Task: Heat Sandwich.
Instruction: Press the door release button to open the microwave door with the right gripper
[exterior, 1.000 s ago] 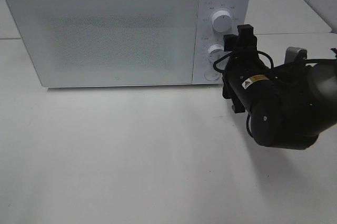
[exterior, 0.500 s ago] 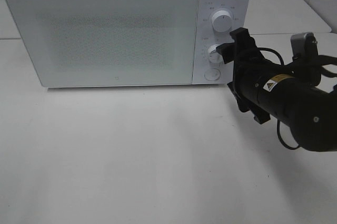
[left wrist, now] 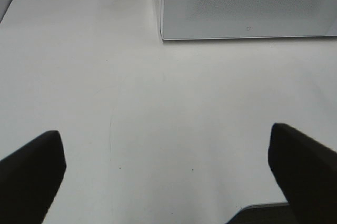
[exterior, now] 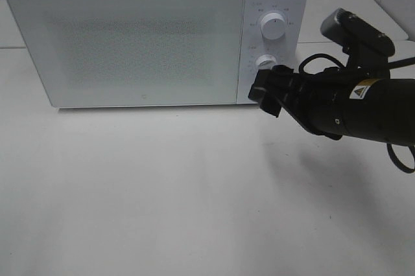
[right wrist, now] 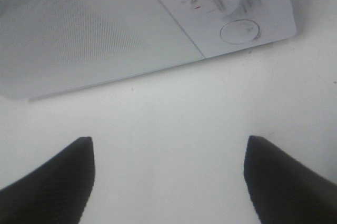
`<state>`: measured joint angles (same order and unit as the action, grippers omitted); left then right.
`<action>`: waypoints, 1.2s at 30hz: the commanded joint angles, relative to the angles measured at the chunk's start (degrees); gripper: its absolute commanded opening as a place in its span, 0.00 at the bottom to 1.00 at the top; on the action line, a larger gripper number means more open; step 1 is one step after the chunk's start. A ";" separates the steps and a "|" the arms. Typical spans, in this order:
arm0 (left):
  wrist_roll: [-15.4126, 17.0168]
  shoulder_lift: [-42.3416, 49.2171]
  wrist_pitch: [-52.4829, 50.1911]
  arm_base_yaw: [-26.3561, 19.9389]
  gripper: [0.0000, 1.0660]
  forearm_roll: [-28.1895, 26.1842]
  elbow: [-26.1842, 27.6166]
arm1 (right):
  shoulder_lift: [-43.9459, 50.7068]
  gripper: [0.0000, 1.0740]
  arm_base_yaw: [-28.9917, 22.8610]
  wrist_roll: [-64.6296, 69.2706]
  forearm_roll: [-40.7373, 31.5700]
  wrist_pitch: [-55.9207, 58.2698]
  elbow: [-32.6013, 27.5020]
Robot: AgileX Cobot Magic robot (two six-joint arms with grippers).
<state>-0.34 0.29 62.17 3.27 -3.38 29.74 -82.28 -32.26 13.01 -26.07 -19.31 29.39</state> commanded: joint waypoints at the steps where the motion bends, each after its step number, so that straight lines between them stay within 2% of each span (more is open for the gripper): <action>1: 0.34 0.92 -0.63 -0.11 0.92 -0.06 -0.17 | 2.41 0.71 0.06 -12.09 0.63 8.14 1.43; 7: 0.34 0.92 -0.63 -0.11 0.92 -0.06 -0.17 | 6.47 0.71 0.06 -22.46 0.63 22.80 1.89; 12: 0.34 0.92 -0.63 -0.11 0.92 -0.06 -0.17 | 10.03 0.71 0.06 -24.75 2.01 32.26 1.89; 14: 0.34 0.92 -0.63 -0.11 0.92 -0.06 -0.17 | 10.71 0.71 0.06 -24.69 2.98 33.69 1.89; 16: 0.34 0.92 -0.63 -0.11 0.92 -0.06 -0.17 | 13.41 0.71 0.06 -23.20 8.02 38.56 1.89; 21: 0.34 0.92 -0.63 -0.11 0.92 -0.06 -0.17 | 19.37 0.71 0.06 -20.23 14.15 47.38 1.89; 29: 0.34 0.92 -0.63 -0.11 0.92 -0.06 -0.17 | 30.48 0.71 0.06 -19.02 16.79 59.19 2.41; 36: 0.34 0.92 -0.63 -0.11 0.92 -0.06 -0.17 | 42.40 0.70 0.06 -18.56 19.02 73.45 7.45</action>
<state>-0.34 0.29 62.17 3.27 -3.38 29.74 -42.23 -32.26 -5.84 -8.08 50.76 35.92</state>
